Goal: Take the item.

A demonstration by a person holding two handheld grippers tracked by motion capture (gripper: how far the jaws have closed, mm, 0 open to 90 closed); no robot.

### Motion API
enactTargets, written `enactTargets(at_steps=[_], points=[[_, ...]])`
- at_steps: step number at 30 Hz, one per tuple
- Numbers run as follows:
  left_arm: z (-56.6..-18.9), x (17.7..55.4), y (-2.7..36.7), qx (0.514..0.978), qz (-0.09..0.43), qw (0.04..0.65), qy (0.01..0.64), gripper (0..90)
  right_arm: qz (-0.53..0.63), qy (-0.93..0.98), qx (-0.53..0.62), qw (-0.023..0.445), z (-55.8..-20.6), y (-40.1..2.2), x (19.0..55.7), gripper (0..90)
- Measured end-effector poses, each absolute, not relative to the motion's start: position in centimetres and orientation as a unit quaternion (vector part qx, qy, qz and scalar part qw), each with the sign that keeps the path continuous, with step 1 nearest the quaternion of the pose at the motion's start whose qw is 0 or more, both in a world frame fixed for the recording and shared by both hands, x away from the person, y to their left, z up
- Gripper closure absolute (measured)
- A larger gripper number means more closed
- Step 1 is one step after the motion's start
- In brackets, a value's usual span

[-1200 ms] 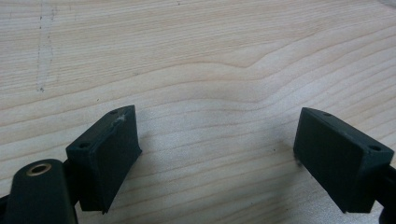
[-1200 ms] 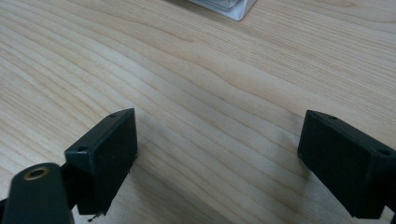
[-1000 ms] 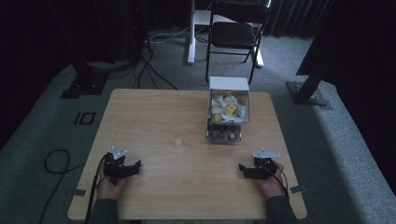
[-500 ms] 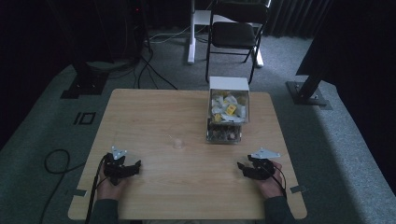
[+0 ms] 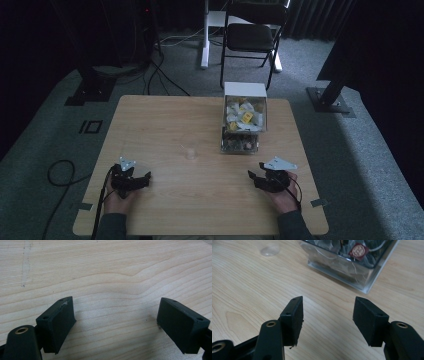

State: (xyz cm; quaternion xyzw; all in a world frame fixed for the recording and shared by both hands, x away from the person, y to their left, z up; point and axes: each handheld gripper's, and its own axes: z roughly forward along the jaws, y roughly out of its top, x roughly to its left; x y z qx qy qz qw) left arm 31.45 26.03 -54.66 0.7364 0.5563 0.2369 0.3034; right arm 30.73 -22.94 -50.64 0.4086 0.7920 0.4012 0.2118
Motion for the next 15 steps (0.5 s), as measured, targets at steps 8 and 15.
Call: enactTargets(at_steps=[8,15], points=[[-54.7,31.4,26.0,0.736,0.237,0.303,0.556,15.1,0.407,0.796,0.389,0.22,-49.8,-22.1,30.9,41.0],[-54.7,31.4,26.0,0.737,0.237,0.303,0.556,15.1,0.412,0.797,0.375,0.232,-49.1,-21.5,31.3,41.2]])
